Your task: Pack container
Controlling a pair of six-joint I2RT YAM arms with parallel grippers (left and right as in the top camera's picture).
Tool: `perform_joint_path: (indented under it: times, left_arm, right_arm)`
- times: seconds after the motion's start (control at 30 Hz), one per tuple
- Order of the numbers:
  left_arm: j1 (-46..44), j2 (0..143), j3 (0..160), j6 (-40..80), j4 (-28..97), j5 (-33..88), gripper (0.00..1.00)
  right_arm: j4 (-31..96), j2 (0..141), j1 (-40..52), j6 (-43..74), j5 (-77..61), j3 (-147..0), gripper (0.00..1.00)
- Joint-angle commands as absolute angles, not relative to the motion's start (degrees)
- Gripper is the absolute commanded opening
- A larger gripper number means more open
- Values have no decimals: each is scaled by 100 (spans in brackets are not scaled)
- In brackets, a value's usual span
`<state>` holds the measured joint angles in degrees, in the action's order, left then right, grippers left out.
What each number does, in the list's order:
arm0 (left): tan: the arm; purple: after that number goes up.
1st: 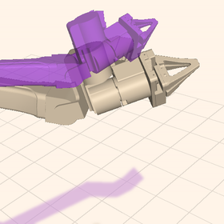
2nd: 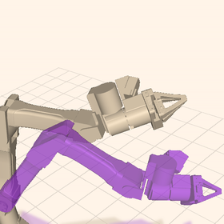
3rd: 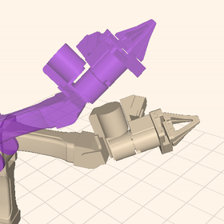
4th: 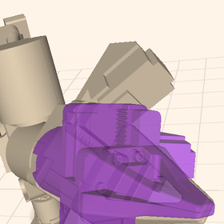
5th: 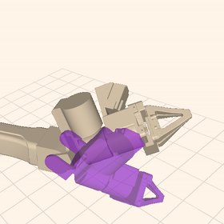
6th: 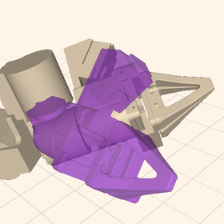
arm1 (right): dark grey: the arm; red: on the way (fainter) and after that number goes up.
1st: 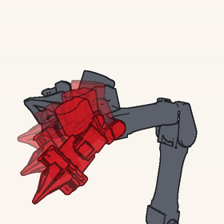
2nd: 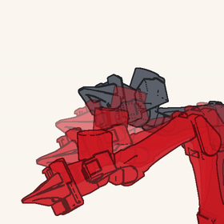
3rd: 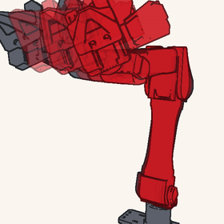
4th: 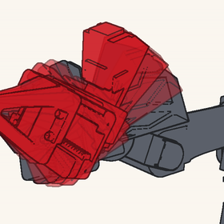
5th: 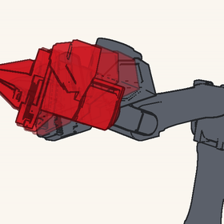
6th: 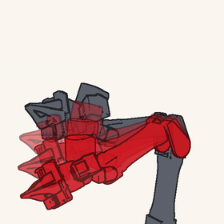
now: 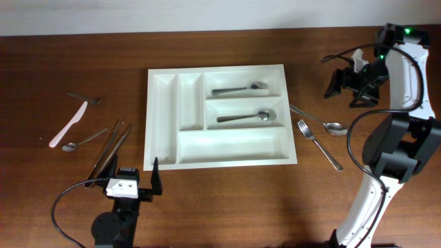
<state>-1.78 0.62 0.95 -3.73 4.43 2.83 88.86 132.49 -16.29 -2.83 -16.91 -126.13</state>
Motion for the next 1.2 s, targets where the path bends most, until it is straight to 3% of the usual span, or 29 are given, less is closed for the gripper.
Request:
perform_joint_path:
  times: [0.0,0.47,0.67,0.73,0.97,1.07,1.17]
  left_arm:
    - [-143,30,49,-482,427,325,99]
    - [-143,30,49,-482,427,325,99]
    - [-143,30,49,-482,427,325,99]
    - [-143,30,49,-482,427,325,99]
    - [-143,30,49,-482,427,325,99]
    - [-143,30,49,-482,427,325,99]
    - [-143,30,49,-482,427,325,99]
  right_arm:
    - [8683,13185,-1739,58,-1109,-12556,85]
    - [8042,13185,-1765,370,-768,-12556,86]
    - [7856,13135,-1765,366,-770,-12492,95]
    - [7513,12899,-1767,366,-792,-12158,99]
    - [6267,11563,-1852,401,-860,-10289,100]
    - [5994,11150,-1955,502,-1166,-9542,90]
    - [4851,10381,-2281,856,-2270,-8047,84]
